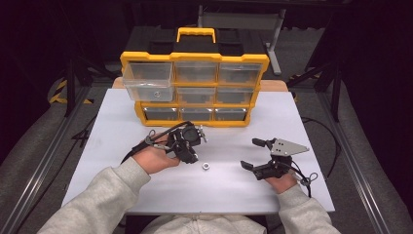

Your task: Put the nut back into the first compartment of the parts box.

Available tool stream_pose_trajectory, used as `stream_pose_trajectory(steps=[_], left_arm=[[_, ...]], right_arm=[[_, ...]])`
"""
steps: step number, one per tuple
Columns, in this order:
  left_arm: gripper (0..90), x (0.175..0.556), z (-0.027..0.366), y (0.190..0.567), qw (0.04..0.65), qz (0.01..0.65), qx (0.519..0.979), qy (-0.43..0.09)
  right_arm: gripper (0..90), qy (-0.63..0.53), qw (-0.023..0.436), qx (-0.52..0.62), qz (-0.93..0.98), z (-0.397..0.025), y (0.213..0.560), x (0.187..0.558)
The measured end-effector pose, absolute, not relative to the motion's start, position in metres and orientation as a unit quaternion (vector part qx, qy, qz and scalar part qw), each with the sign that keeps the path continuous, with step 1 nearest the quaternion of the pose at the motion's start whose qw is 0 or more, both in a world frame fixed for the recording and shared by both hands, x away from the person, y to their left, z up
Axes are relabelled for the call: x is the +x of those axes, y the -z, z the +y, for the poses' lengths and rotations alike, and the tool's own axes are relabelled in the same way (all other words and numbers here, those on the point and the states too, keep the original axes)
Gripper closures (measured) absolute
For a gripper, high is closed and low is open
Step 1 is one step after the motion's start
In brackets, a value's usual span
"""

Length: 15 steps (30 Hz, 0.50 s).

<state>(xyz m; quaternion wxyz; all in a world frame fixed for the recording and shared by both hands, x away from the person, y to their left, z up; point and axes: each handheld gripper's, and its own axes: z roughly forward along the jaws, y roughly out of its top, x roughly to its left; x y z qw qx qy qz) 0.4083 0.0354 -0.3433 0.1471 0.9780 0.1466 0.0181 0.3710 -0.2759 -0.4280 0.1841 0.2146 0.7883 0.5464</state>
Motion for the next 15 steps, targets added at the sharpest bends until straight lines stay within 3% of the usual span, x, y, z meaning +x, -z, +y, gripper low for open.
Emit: stream_pose_trajectory(steps=[15], left_arm=[[69.6,0.399,0.047,0.266,0.149,0.133,0.978,-0.067]], right_arm=[[8.1,-0.549,0.187,0.215,0.786,-0.276,0.427,0.371]])
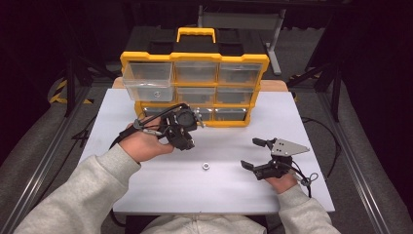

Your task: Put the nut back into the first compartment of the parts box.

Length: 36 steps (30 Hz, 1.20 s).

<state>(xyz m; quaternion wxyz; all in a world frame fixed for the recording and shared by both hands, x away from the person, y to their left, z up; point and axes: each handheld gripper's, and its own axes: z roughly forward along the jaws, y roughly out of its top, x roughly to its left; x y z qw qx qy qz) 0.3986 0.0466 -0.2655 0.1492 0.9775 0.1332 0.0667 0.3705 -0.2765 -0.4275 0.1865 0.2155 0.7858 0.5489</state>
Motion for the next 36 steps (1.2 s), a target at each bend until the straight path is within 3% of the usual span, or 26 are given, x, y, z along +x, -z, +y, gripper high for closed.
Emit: stream_pose_trajectory(steps=[13,27,36], left_arm=[[69.6,0.395,0.061,0.2,0.154,0.146,0.972,-0.097],[69.6,0.41,0.064,0.164,0.149,0.167,0.968,-0.113],[69.6,0.421,0.081,0.141,0.179,0.196,0.957,-0.118]], right_arm=[[8.1,-0.551,0.185,0.216,0.785,-0.277,0.427,0.371],[7.9,-0.551,0.184,0.216,0.785,-0.277,0.428,0.371],[7.9,-0.55,0.184,0.216,0.785,-0.277,0.427,0.371]])
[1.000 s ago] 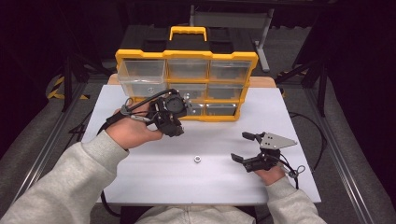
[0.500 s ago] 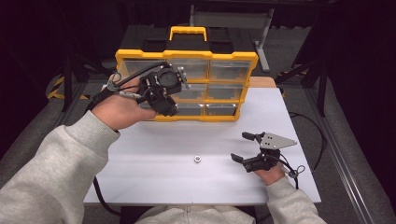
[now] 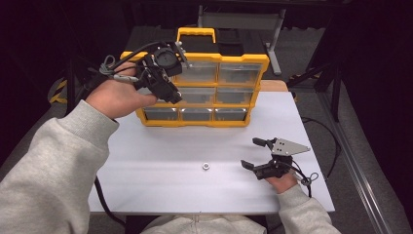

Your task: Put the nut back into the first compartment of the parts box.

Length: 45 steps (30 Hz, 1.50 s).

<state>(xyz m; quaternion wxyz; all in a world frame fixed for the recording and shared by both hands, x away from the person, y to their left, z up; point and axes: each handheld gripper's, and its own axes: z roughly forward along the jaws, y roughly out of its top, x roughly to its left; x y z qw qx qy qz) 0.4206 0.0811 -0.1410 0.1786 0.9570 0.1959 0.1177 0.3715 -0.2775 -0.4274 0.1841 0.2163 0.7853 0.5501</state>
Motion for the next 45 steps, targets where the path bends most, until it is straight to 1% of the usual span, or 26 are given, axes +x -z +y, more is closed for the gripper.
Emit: stream_pose_trajectory(steps=[7,10,17,22,32,34,35,39,45], left_arm=[[69.6,0.433,0.096,0.129,0.192,0.221,0.948,-0.123],[69.6,0.444,0.104,0.127,0.212,0.248,0.937,-0.121],[69.5,0.459,0.113,0.126,0.22,0.286,0.924,-0.127],[69.6,0.47,0.119,0.129,0.211,0.32,0.914,-0.13],[69.6,0.488,0.13,0.134,0.2,0.367,0.899,-0.131],[69.5,0.491,0.133,0.137,0.191,0.386,0.892,-0.137],[69.6,0.494,0.135,0.139,0.193,0.4,0.887,-0.127],[69.6,0.497,0.138,0.145,0.189,0.414,0.883,-0.117],[69.6,0.503,0.142,0.156,0.181,0.425,0.882,-0.096]], right_arm=[[7.9,-0.551,0.183,0.216,0.785,-0.277,0.428,0.372],[7.9,-0.551,0.18,0.214,0.786,-0.277,0.428,0.372],[7.9,-0.551,0.18,0.215,0.786,-0.277,0.428,0.372],[7.9,-0.551,0.179,0.215,0.786,-0.277,0.428,0.372],[7.9,-0.55,0.178,0.214,0.787,-0.277,0.428,0.372],[7.9,-0.55,0.178,0.213,0.788,-0.277,0.429,0.372],[8.0,-0.549,0.178,0.213,0.789,-0.276,0.429,0.372],[8.0,-0.549,0.178,0.213,0.789,-0.276,0.429,0.372],[8.0,-0.548,0.178,0.213,0.789,-0.276,0.429,0.372]])
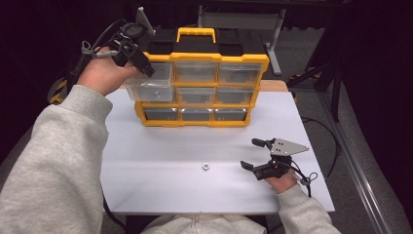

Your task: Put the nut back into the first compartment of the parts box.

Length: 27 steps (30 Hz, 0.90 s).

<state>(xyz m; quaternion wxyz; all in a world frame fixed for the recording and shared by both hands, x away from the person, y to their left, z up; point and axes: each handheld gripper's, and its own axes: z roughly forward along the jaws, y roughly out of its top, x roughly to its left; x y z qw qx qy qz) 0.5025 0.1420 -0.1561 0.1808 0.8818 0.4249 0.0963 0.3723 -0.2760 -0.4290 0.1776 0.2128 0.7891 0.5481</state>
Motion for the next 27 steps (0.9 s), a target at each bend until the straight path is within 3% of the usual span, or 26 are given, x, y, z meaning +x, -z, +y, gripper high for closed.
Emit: stream_pose_trajectory(steps=[27], left_arm=[[69.4,0.524,0.142,0.186,0.142,0.468,0.872,-0.029]], right_arm=[[8.0,-0.546,0.176,0.211,0.791,-0.276,0.429,0.372]])
